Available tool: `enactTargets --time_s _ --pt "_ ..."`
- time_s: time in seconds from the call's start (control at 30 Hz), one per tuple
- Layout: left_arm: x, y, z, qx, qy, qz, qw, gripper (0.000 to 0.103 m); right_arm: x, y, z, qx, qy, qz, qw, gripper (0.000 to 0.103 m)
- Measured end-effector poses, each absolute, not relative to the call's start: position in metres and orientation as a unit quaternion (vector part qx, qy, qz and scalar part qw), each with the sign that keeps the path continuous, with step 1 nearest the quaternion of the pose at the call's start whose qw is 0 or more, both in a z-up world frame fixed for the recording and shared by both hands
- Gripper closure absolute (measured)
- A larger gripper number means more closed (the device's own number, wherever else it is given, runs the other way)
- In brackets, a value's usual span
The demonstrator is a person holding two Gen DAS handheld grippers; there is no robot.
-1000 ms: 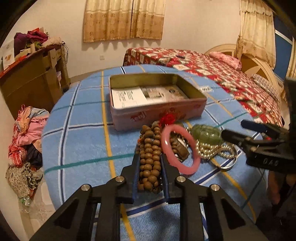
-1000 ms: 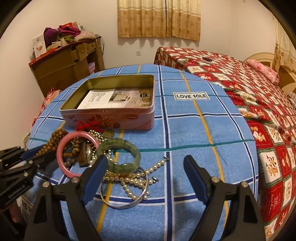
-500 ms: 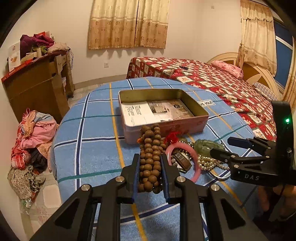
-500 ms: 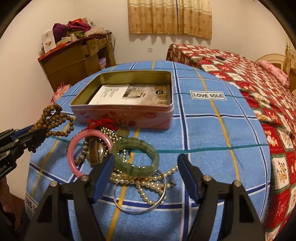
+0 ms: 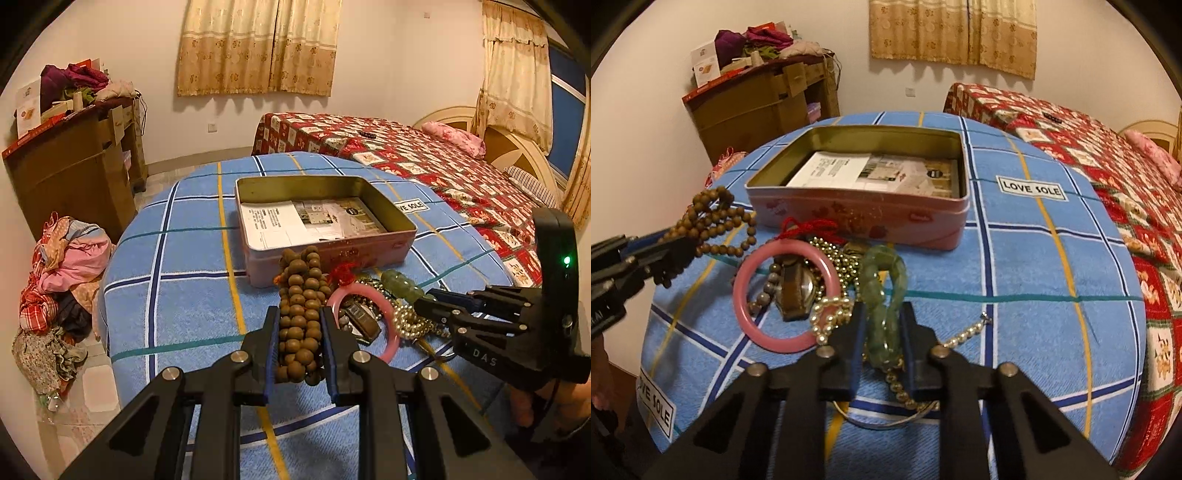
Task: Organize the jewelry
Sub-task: 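Grasp the green jade bangle with the right tool while the left tool holds the beads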
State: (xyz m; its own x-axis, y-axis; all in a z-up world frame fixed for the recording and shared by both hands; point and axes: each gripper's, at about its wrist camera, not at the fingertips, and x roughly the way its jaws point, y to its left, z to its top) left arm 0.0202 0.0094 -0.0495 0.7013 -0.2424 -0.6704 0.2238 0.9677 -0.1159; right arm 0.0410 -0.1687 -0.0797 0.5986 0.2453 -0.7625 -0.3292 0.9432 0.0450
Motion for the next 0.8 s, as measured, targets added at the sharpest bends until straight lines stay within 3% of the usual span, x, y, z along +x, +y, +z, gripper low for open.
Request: enactTargets --time_s 0.8 --pt "0.020 0.017 -0.025 -0.020 0.339 -0.139 0.930 0.082 0.036 -0.167 -0.042 -0.054 0.373 0.170 0.911 0.087"
